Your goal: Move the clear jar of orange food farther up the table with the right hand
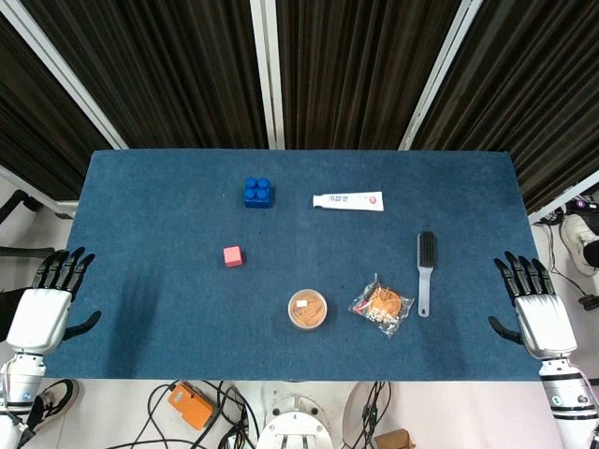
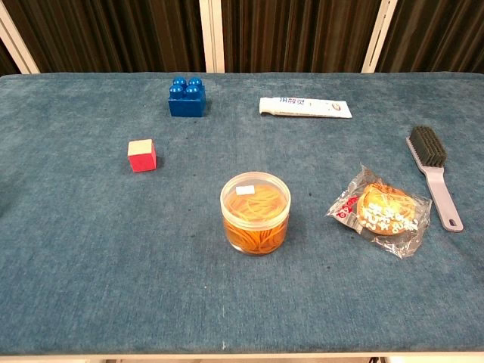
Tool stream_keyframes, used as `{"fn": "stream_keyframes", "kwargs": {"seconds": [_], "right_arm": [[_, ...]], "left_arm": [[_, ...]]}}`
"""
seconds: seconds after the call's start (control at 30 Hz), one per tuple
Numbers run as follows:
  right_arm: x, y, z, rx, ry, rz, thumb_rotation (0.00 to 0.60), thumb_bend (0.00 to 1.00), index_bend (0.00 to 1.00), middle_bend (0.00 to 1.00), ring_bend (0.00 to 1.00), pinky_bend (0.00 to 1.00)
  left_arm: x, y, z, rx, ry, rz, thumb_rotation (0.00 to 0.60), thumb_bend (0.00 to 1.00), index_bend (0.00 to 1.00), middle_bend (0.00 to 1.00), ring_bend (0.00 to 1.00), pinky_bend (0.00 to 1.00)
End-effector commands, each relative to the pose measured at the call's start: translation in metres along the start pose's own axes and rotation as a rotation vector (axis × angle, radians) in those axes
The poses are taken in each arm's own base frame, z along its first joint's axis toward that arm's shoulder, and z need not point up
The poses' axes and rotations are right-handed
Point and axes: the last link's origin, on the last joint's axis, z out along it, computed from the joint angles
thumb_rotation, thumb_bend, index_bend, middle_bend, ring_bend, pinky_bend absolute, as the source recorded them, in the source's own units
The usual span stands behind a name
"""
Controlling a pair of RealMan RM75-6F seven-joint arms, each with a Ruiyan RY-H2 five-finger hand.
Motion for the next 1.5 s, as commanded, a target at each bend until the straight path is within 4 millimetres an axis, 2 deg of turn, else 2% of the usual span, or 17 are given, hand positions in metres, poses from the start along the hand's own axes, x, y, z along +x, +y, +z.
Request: {"fn": "stream_keyframes", "kwargs": {"seconds": [0.03, 0.2, 0.33, 0.43, 0.53, 0.63, 0.7, 0.8, 0.9, 1.07, 1.4, 1.47, 1.5], "right_arm": [[0.000, 0.000, 0.001, 0.002, 0.004, 0.002, 0.600, 0.36, 0.00, 0.00, 0.00, 0.00], [-0.002, -0.012, 0.011, 0.077, -0.005, 0.027, 0.600, 0.36, 0.00, 0.00, 0.00, 0.00], [0.003, -0.041, 0.038, 0.218, -0.010, 0.024, 0.600, 0.35, 0.00, 0.00, 0.00, 0.01], [0.010, -0.081, 0.069, 0.353, -0.015, -0.003, 0.600, 0.32, 0.00, 0.00, 0.00, 0.04], [0.012, -0.125, 0.095, 0.478, -0.086, 0.005, 0.600, 0.29, 0.00, 0.00, 0.00, 0.05], [0.008, -0.161, 0.116, 0.554, -0.134, -0.001, 0.600, 0.26, 0.00, 0.00, 0.00, 0.06], [0.000, -0.186, 0.125, 0.603, -0.173, -0.009, 0.600, 0.25, 0.00, 0.00, 0.00, 0.06], [-0.011, -0.212, 0.128, 0.660, -0.236, -0.023, 0.600, 0.23, 0.00, 0.00, 0.00, 0.06], [-0.019, -0.226, 0.125, 0.693, -0.276, -0.047, 0.600, 0.22, 0.00, 0.00, 0.00, 0.06], [-0.028, -0.233, 0.121, 0.707, -0.319, -0.080, 0.600, 0.20, 0.00, 0.00, 0.00, 0.06], [-0.057, -0.266, 0.128, 0.757, -0.394, -0.081, 0.600, 0.20, 0.00, 0.00, 0.00, 0.06], [-0.062, -0.271, 0.129, 0.765, -0.404, -0.078, 0.600, 0.20, 0.00, 0.00, 0.00, 0.10], [-0.064, -0.272, 0.130, 0.768, -0.401, -0.078, 0.600, 0.21, 0.04, 0.03, 0.01, 0.17]], "left_arm": [[0.000, 0.000, 0.001, 0.002, -0.002, -0.002, 0.600, 0.15, 0.00, 0.00, 0.00, 0.01], [0.002, -0.001, 0.003, 0.006, -0.006, -0.008, 0.600, 0.15, 0.00, 0.00, 0.00, 0.01], [0.003, -0.003, 0.002, 0.011, -0.004, -0.014, 0.600, 0.15, 0.00, 0.00, 0.00, 0.01], [0.004, -0.004, 0.002, 0.011, 0.002, -0.016, 0.600, 0.15, 0.00, 0.00, 0.00, 0.01], [0.004, -0.004, 0.003, 0.014, 0.001, -0.016, 0.600, 0.15, 0.00, 0.00, 0.00, 0.01], [0.005, -0.006, 0.004, 0.021, 0.002, -0.019, 0.600, 0.15, 0.00, 0.00, 0.00, 0.01], [0.006, -0.007, 0.004, 0.024, 0.003, -0.019, 0.600, 0.15, 0.00, 0.00, 0.00, 0.01], [0.007, -0.008, 0.003, 0.028, 0.004, -0.023, 0.600, 0.15, 0.00, 0.00, 0.00, 0.01], [0.008, -0.010, 0.002, 0.032, 0.008, -0.027, 0.600, 0.15, 0.00, 0.00, 0.00, 0.01], [0.009, -0.011, 0.000, 0.030, 0.015, -0.032, 0.600, 0.15, 0.00, 0.00, 0.00, 0.01], [0.009, -0.010, 0.000, 0.043, 0.032, -0.020, 0.600, 0.15, 0.00, 0.00, 0.00, 0.01], [0.009, -0.011, 0.000, 0.046, 0.031, -0.024, 0.600, 0.15, 0.00, 0.00, 0.00, 0.01], [0.009, -0.011, -0.001, 0.046, 0.030, -0.024, 0.600, 0.15, 0.00, 0.00, 0.00, 0.01]]}}
